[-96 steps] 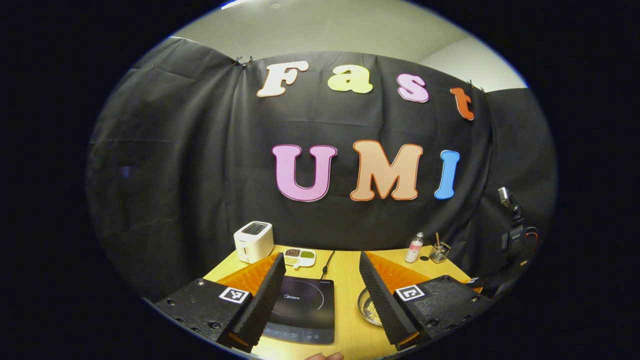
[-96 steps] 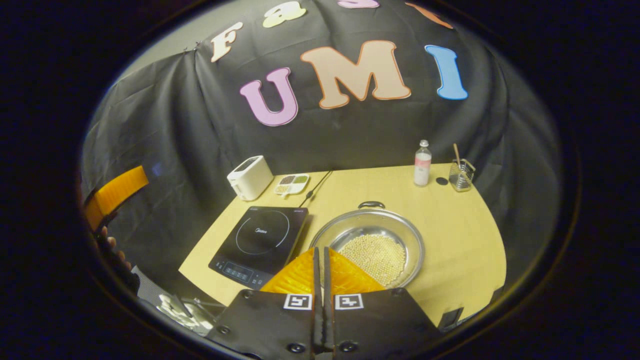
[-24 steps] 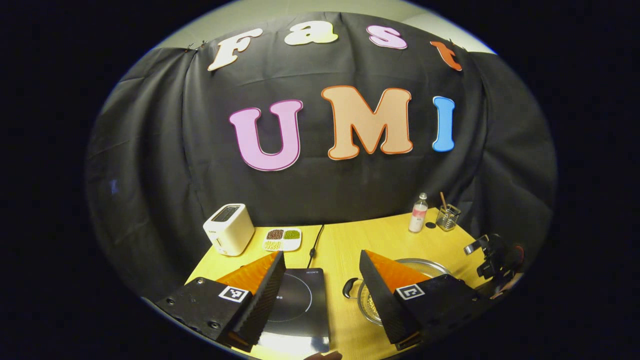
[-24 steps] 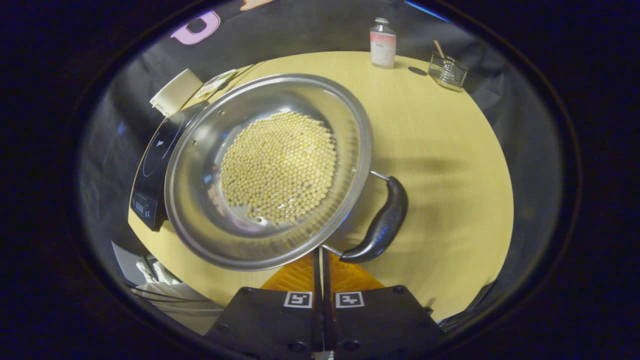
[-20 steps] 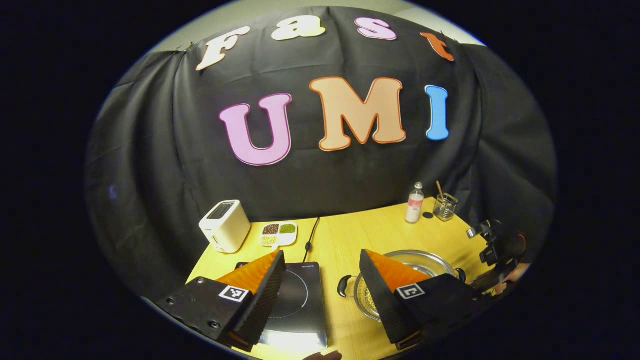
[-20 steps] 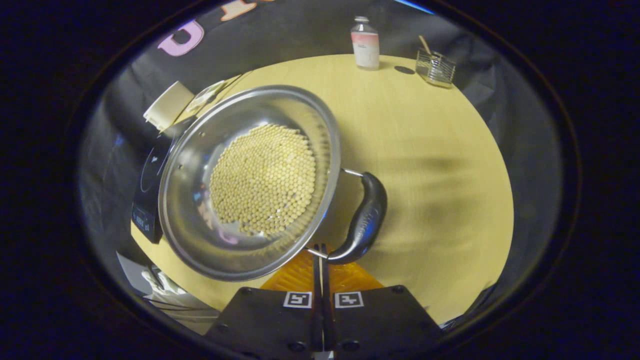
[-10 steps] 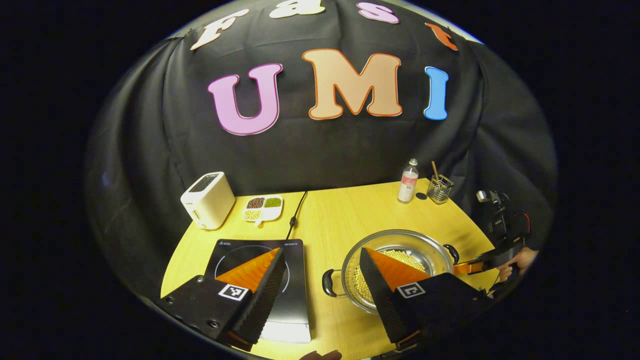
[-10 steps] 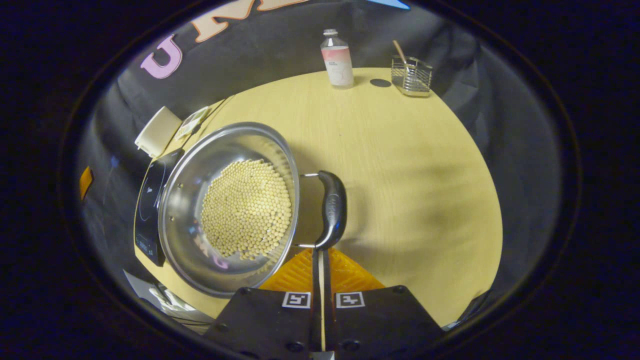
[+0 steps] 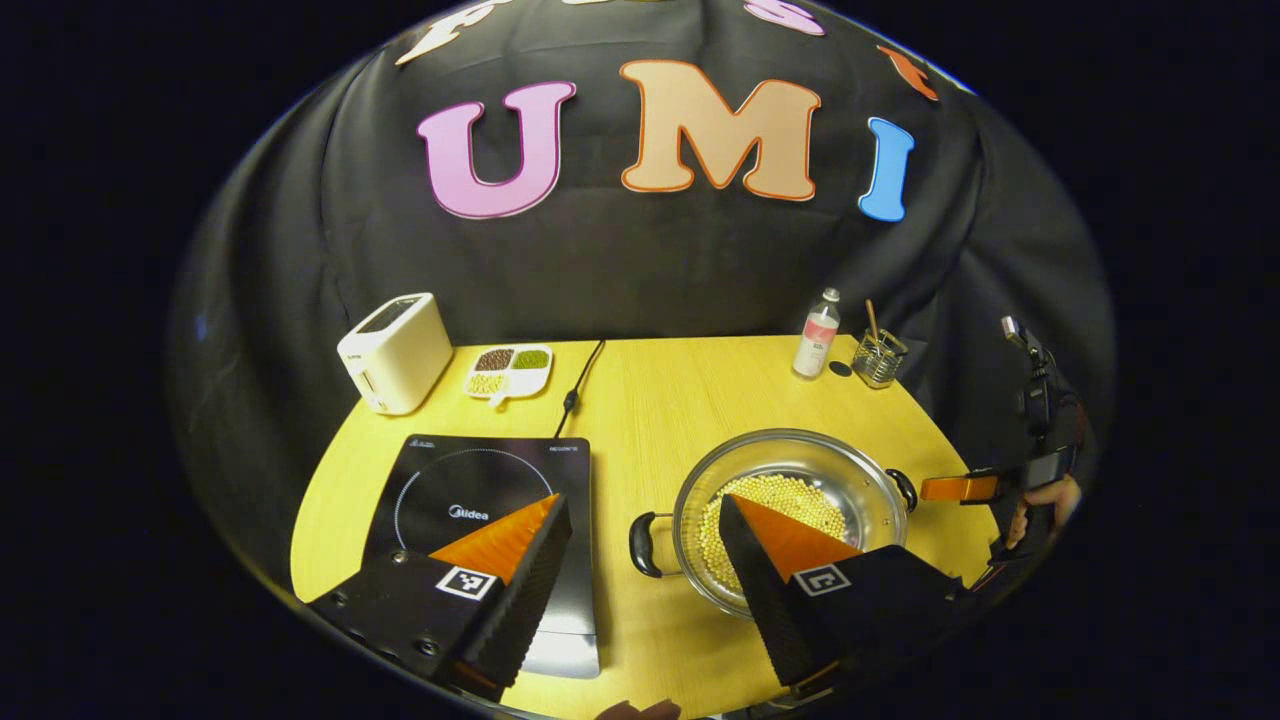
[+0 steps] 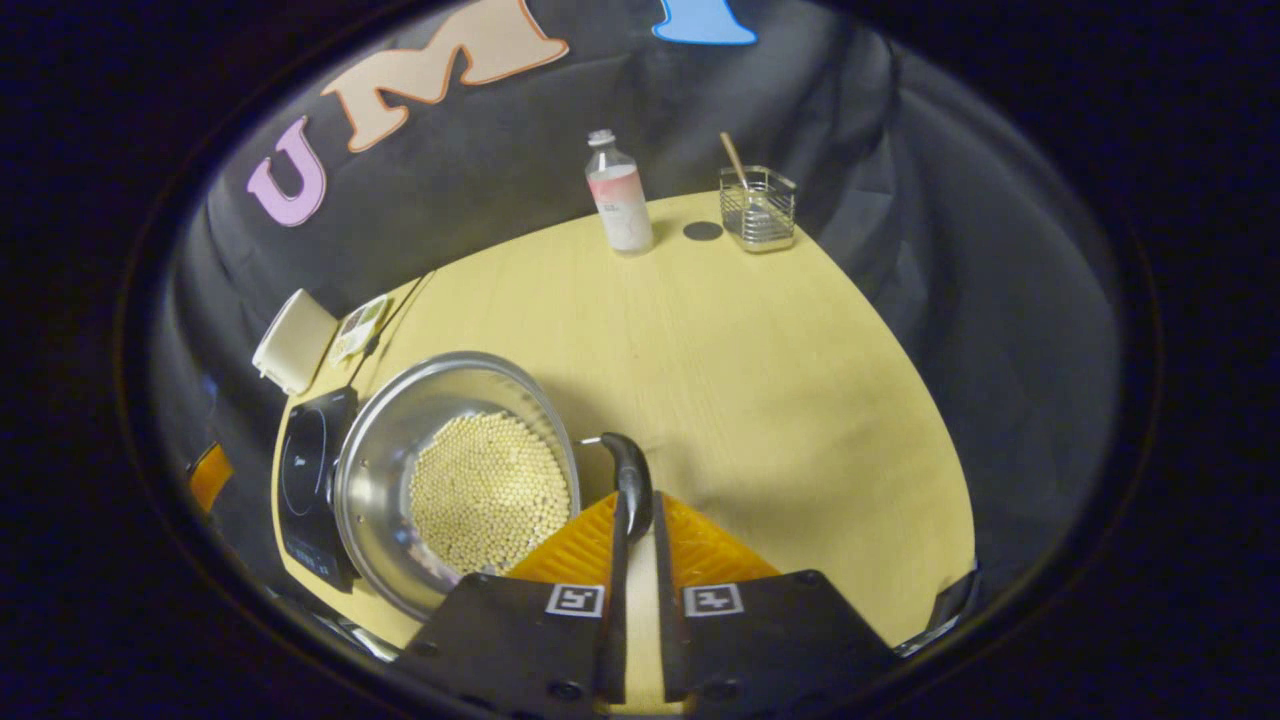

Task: First push the handle of the pot to place it horizontally, then grasp the pot with both hands and set it on the induction cooktop.

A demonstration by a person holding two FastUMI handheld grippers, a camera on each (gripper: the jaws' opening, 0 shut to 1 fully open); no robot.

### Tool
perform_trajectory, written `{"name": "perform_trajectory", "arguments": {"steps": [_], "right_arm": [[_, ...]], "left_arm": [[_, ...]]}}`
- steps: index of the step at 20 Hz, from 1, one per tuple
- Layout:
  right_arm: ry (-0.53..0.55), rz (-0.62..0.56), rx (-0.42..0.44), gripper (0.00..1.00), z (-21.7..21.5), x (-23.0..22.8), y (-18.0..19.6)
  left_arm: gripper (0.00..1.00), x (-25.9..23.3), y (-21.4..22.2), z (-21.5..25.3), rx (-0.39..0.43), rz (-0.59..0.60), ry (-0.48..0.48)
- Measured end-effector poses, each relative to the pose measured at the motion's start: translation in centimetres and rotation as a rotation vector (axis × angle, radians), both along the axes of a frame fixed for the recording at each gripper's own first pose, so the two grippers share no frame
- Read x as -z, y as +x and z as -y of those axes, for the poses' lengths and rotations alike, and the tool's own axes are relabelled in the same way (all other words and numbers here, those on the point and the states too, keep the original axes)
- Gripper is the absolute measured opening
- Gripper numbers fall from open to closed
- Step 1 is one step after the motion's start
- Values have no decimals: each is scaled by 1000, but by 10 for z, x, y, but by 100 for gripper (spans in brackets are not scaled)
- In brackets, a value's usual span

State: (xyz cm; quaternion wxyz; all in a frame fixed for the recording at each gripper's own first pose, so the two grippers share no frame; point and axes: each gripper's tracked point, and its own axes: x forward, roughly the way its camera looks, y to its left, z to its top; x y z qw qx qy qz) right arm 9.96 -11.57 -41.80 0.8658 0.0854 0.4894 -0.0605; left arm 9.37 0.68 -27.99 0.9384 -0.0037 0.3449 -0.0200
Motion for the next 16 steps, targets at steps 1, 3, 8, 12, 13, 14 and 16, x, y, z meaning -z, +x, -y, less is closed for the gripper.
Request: {"name": "perform_trajectory", "arguments": {"steps": [1,3,8,12,13,14,16], "right_arm": [[0,3,-3,19,-3,2,4],[10,0,-18,33,-11,3,10],[-25,-49,-48,67,-15,19,10],[-20,-71,-63,82,-19,27,12],[-21,-78,-67,81,-20,28,13],[-22,-85,-72,81,-22,31,12],[-24,-92,-83,81,-24,35,13]], "left_arm": [[93,4,1,1,5,-5,-7],[93,14,3,4,18,-26,-9],[93,49,7,7,17,-110,-46],[90,76,9,4,19,-180,-46],[91,82,10,3,22,-191,-42],[93,89,10,2,24,-208,-44],[93,102,10,3,21,-246,-61]]}}
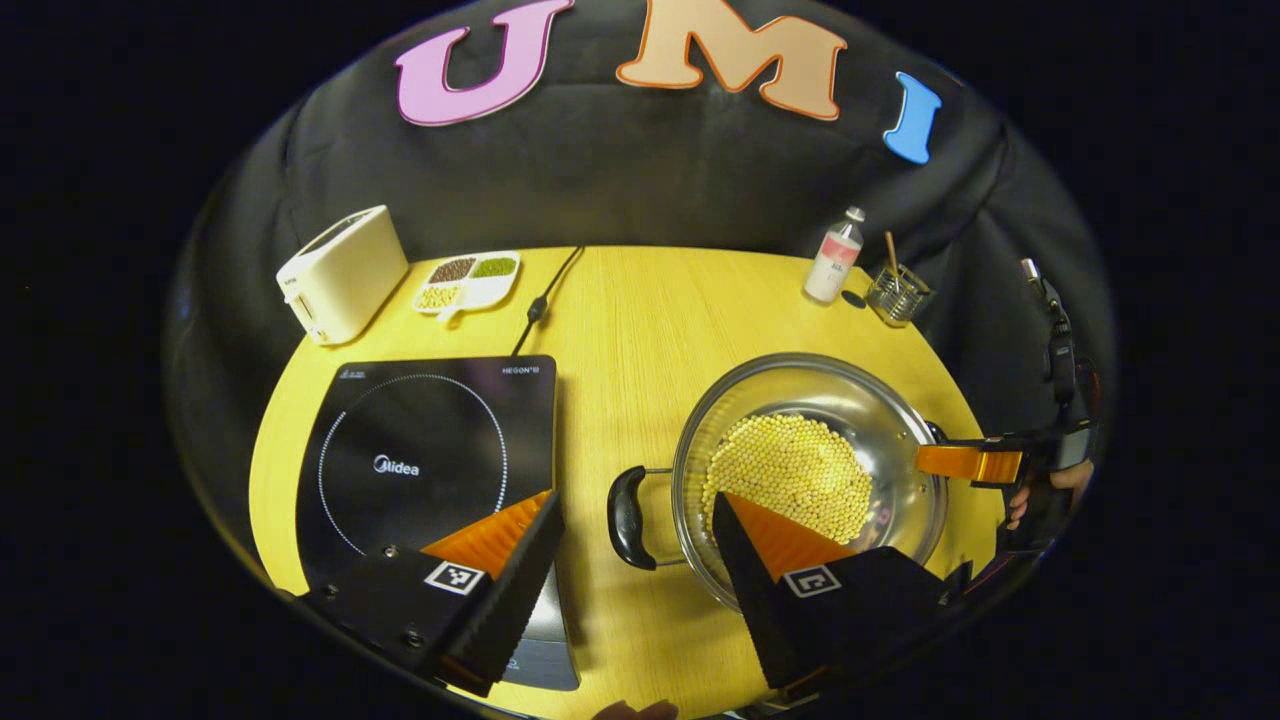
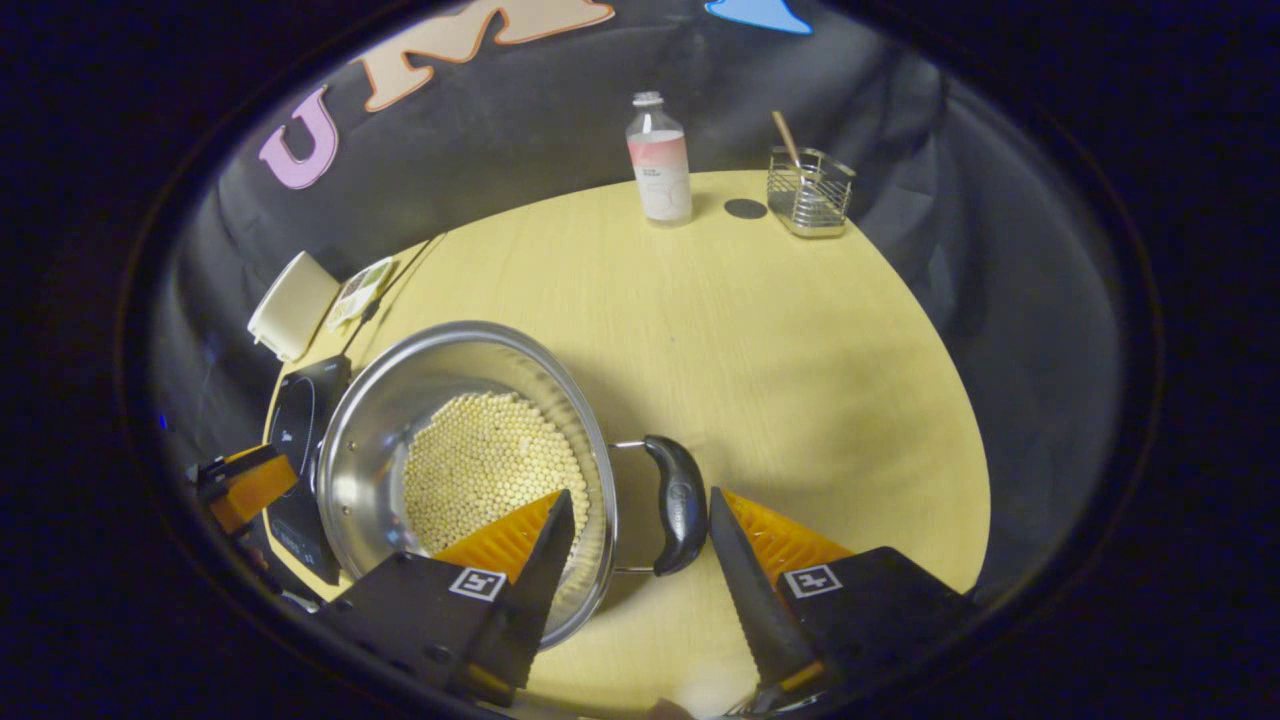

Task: First push the handle of the pot to place it horizontally, then grasp the pot with both hands and set it on the induction cooktop.

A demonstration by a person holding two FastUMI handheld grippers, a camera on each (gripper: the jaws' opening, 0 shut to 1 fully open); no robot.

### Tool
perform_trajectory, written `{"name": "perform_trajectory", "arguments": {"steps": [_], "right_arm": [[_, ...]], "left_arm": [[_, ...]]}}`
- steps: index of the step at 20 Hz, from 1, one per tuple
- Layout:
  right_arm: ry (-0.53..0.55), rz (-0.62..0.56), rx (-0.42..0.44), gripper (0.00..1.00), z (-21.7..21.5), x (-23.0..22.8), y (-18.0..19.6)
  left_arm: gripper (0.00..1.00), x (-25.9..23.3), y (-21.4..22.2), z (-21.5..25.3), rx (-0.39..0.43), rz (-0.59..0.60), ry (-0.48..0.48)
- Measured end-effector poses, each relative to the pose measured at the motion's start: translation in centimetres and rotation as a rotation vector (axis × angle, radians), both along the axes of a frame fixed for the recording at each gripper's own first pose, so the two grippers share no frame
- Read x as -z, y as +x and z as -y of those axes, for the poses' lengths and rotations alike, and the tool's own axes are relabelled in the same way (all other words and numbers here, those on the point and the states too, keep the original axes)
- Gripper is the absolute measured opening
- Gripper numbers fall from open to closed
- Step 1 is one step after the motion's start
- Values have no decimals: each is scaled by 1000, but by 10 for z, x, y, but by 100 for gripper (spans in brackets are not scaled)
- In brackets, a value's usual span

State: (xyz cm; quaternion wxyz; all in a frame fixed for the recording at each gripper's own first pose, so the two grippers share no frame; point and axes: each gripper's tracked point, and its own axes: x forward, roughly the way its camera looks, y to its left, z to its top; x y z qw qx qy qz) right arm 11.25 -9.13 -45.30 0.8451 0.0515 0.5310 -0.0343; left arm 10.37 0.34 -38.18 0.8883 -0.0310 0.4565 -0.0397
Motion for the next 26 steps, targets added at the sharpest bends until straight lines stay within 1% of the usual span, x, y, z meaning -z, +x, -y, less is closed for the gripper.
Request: {"name": "perform_trajectory", "arguments": {"steps": [2,3,4,5,6,7,8,9,10,11,12,13,14,15,16,17,18,19,20,23,24,25,26], "right_arm": [[2,-12,-4,82,-1,3,0],[2,-18,-5,85,-1,5,0],[2,-22,-5,82,-1,7,1],[2,-26,-4,85,-1,9,1],[2,-28,-2,82,-1,10,2],[1,-32,-2,85,0,11,3],[0,-38,-3,82,0,14,2],[-1,-44,-6,85,0,15,3],[-1,-48,-7,81,0,17,2],[0,-53,-8,85,0,19,2],[-1,-59,-8,85,0,21,3],[-1,-65,-9,82,-1,24,3],[-5,-71,-9,85,-1,26,3],[-8,-78,-12,80,0,28,2],[-9,-84,-14,83,0,30,2],[-11,-90,-18,77,0,33,2],[-15,-94,-21,83,1,35,3],[-22,-100,-23,75,2,38,1],[-15,-103,-24,70,0,39,2],[-4,-117,-31,68,-2,42,-3],[10,-121,-25,66,-3,44,-2],[30,-124,-10,66,-2,45,-1],[54,-129,3,63,-3,46,0]], "left_arm": [[93,8,2,0,-10,-20,-15],[93,11,3,0,-13,-29,-23],[93,14,4,1,-14,-37,-31],[93,19,4,2,-13,-49,-37],[93,23,5,2,-10,-61,-41],[93,27,6,3,-5,-71,-46],[92,31,6,2,-4,-80,-45],[92,36,7,0,-3,-92,-39],[92,42,6,-1,-4,-107,-35],[92,47,6,-1,-4,-122,-34],[92,54,6,-1,-5,-140,-36],[92,59,5,1,-2,-158,-47],[91,64,4,3,1,-178,-50],[90,68,5,4,7,-188,-49],[88,71,7,6,14,-190,-48],[88,75,7,7,18,-198,-46],[86,79,5,8,19,-210,-46],[87,82,4,11,17,-221,-53],[82,85,5,13,12,-226,-62],[72,90,4,18,7,-243,-78],[70,91,6,19,7,-239,-85],[70,92,6,20,10,-243,-91],[69,92,5,20,17,-242,-96]]}}
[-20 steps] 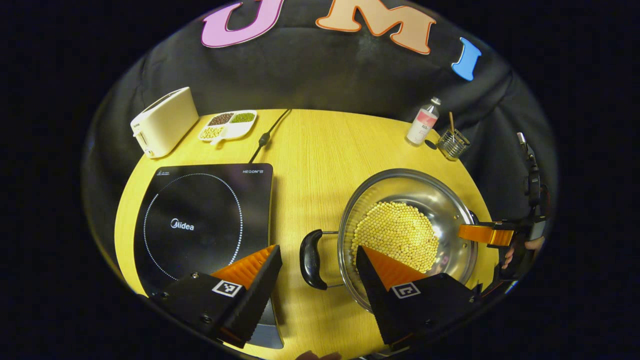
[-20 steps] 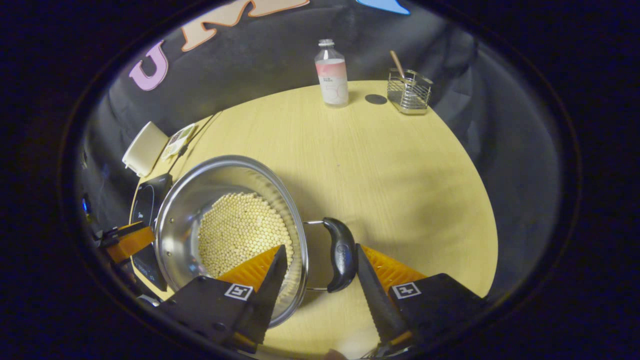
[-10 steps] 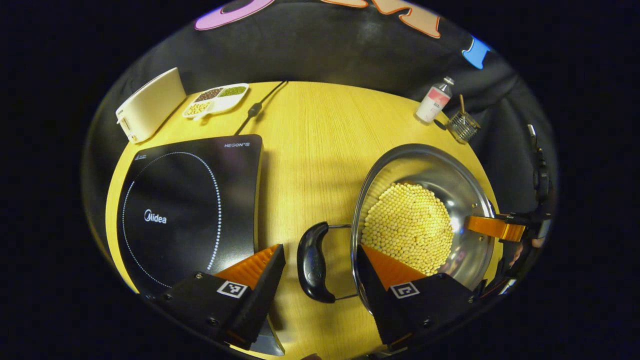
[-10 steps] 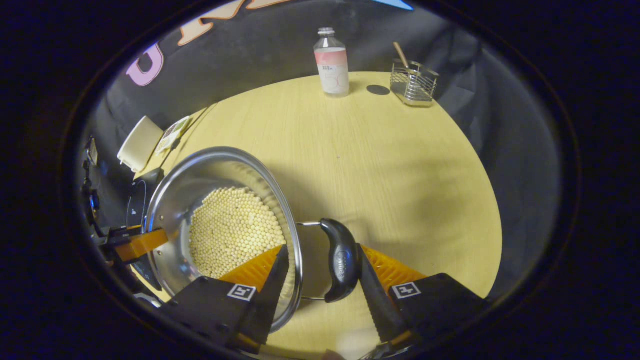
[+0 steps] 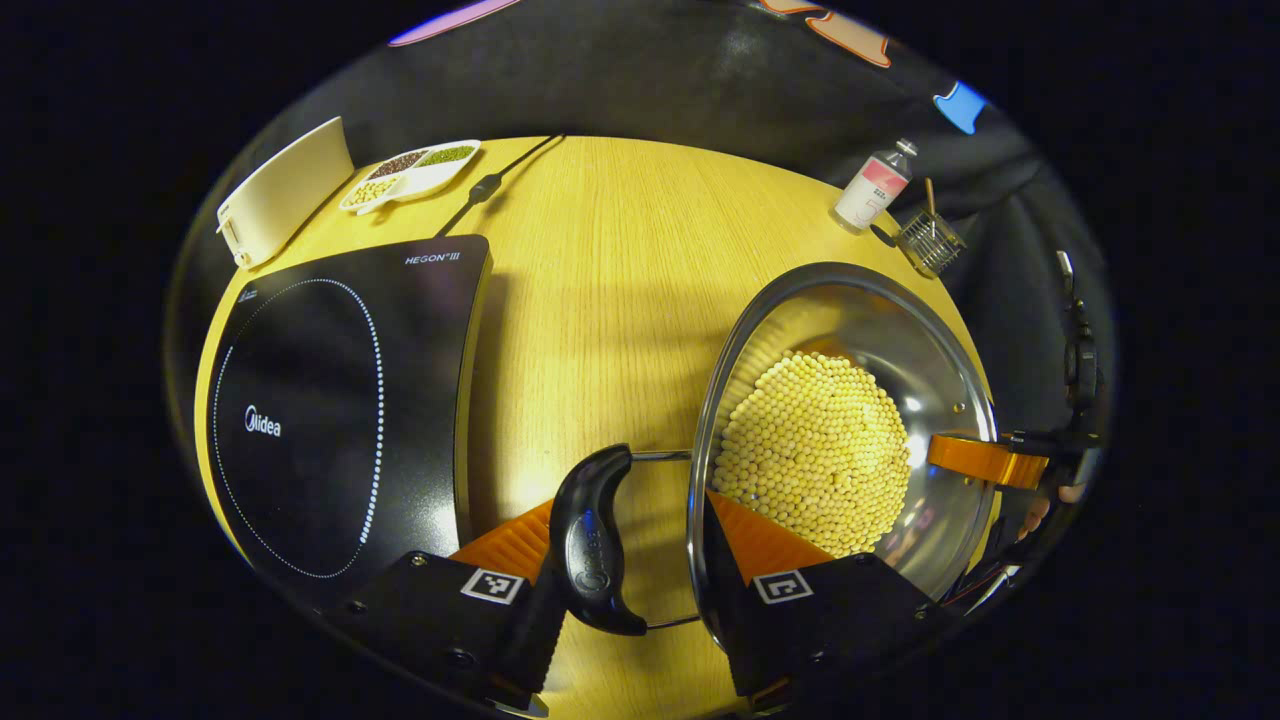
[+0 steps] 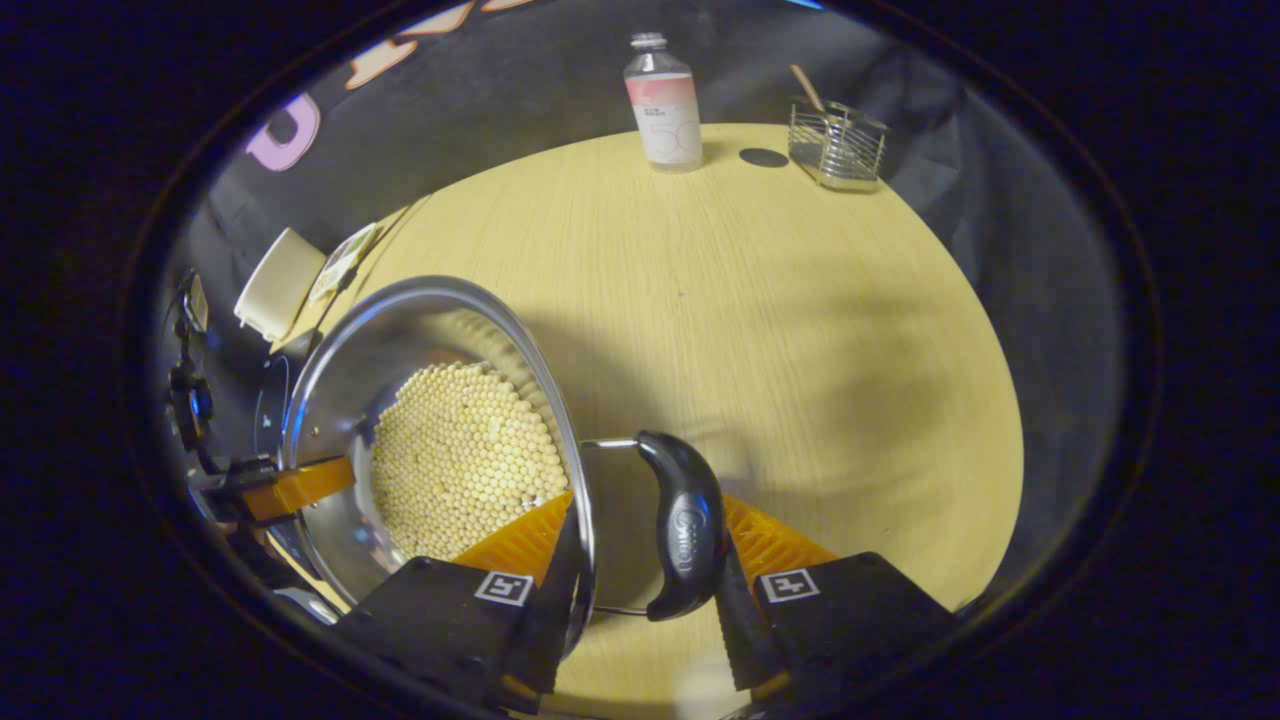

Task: First push the handle of the pot to place it horizontally, then grasp the pot with both hands and set it on the induction cooktop.

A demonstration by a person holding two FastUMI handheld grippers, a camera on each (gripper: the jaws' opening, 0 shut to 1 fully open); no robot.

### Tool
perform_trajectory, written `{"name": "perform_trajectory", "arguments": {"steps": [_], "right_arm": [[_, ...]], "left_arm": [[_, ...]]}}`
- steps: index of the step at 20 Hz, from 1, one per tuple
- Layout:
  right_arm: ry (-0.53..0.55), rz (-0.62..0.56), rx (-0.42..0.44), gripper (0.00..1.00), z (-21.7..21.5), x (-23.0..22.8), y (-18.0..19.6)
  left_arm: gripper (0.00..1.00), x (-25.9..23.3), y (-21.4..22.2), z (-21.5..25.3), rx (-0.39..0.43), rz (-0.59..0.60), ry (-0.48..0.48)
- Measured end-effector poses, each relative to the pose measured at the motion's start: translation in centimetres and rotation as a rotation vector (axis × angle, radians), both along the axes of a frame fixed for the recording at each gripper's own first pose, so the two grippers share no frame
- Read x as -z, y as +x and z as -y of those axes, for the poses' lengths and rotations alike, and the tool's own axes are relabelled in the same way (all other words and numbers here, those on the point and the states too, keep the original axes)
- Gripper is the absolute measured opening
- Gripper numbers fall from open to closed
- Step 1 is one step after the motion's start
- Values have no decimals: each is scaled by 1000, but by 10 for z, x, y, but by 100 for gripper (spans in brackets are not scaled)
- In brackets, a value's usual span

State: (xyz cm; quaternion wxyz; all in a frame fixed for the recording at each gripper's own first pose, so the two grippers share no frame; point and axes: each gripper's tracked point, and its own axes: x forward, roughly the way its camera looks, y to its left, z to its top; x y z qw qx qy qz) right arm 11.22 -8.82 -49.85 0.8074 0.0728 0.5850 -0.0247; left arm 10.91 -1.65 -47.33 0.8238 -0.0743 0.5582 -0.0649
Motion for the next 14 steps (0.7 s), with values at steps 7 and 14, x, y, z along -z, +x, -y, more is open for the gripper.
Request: {"name": "perform_trajectory", "arguments": {"steps": [7,14], "right_arm": [[89,-7,62,44,-5,-5,-1],[129,38,50,41,0,-7,7]], "left_arm": [[61,-2,-4,-2,-37,-46,-34],[60,-36,-9,-18,-51,18,-7]]}}
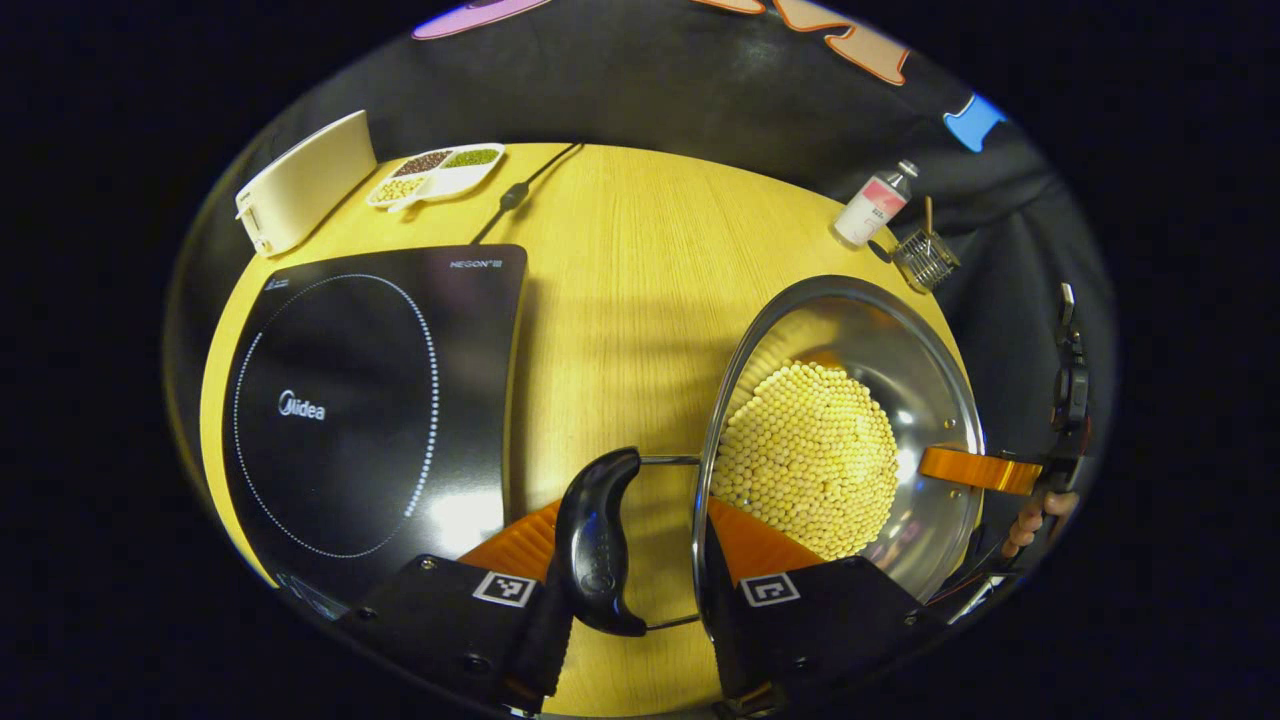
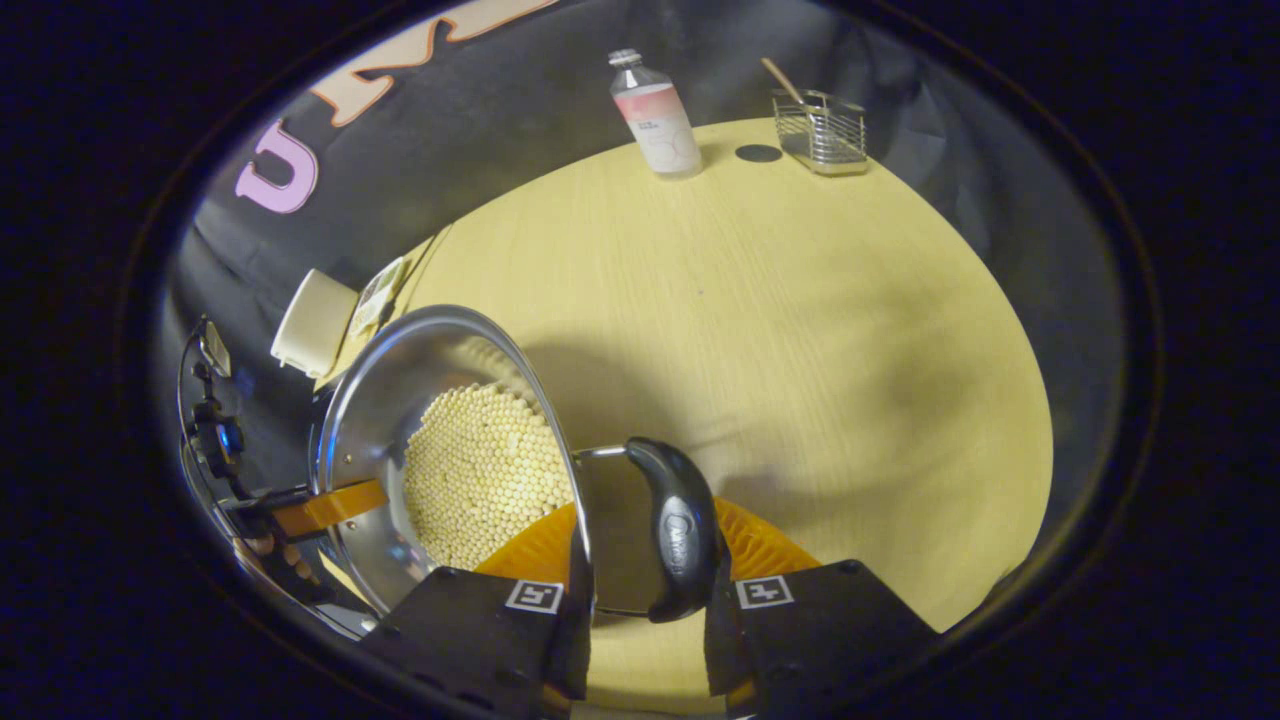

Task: First push the handle of the pot to place it horizontally, then grasp the pot with both hands and set it on the induction cooktop.

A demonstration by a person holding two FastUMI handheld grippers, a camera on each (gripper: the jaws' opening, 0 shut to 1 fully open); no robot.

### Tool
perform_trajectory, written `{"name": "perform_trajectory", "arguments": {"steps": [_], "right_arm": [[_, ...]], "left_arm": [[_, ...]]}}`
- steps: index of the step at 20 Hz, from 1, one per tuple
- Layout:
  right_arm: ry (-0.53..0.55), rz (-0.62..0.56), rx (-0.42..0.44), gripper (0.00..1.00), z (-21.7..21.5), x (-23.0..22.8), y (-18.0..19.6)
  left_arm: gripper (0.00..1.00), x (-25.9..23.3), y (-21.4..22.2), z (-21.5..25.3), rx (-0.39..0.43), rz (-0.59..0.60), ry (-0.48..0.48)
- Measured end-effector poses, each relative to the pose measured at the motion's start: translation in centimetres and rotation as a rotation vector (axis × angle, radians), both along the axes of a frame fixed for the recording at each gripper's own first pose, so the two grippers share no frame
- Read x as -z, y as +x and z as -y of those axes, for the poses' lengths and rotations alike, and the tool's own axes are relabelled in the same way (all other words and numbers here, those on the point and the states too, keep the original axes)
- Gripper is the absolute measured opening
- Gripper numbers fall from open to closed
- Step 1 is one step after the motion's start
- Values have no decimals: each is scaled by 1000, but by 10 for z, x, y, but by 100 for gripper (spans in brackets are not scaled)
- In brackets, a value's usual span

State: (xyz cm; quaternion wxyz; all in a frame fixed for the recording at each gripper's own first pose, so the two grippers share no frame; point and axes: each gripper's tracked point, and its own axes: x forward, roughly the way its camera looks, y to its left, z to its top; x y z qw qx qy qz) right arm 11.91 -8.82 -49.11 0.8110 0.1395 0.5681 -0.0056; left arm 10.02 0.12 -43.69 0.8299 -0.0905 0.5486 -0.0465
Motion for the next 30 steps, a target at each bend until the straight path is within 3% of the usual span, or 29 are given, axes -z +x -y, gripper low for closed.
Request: {"name": "perform_trajectory", "arguments": {"steps": [8,14,16,17,30], "right_arm": [[36,45,-9,41,4,-2,2],[10,50,5,40,4,-3,2],[0,46,17,40,2,-5,1],[-8,46,24,47,3,-6,0],[-78,30,60,47,3,-10,-4]], "left_arm": [[60,-37,-6,-35,-16,53,34],[59,-46,-14,-66,-14,66,-1],[61,-47,-13,-85,-10,71,-17],[59,-47,-12,-97,-6,72,-28],[58,-38,10,-242,46,108,-65]]}}
